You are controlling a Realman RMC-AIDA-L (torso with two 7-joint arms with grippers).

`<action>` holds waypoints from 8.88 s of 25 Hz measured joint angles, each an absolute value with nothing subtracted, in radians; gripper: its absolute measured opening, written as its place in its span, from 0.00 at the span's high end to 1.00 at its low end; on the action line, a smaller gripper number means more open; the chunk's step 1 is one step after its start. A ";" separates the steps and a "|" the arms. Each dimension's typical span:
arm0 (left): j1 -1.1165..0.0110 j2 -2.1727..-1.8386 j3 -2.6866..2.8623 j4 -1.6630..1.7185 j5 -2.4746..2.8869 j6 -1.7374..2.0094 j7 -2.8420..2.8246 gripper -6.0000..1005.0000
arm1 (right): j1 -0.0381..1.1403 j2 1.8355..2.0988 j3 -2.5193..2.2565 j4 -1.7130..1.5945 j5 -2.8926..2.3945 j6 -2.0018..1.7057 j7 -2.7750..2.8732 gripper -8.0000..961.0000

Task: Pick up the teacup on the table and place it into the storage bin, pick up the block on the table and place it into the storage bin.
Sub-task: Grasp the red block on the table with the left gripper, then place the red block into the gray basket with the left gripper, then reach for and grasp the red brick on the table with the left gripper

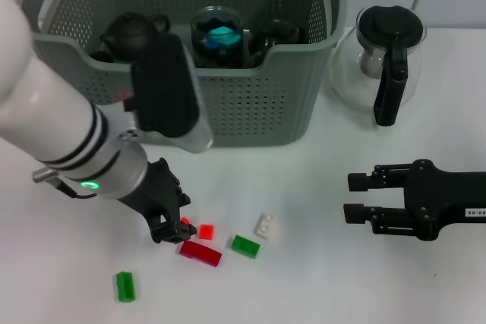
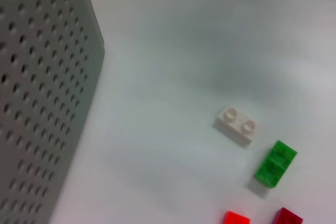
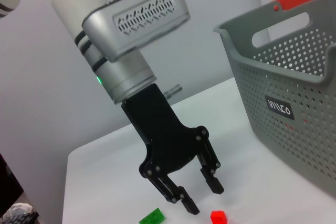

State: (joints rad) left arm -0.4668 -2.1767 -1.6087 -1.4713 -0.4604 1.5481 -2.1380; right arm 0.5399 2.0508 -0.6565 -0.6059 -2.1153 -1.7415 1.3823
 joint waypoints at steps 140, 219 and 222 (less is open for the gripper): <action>-0.967 -2.113 -2.060 -0.771 -0.527 0.791 -2.087 0.88 | 0.555 2.046 -0.655 -0.609 -2.115 -1.734 1.399 0.38; -0.512 -2.166 -2.183 -1.461 -0.535 1.901 -2.023 0.32 | 0.567 2.051 -0.676 -0.609 -2.140 -1.746 1.398 0.38; -0.516 -2.166 -2.180 -1.461 -0.528 1.897 -2.022 0.32 | 0.563 2.051 -0.679 -0.608 -2.140 -1.746 1.400 0.38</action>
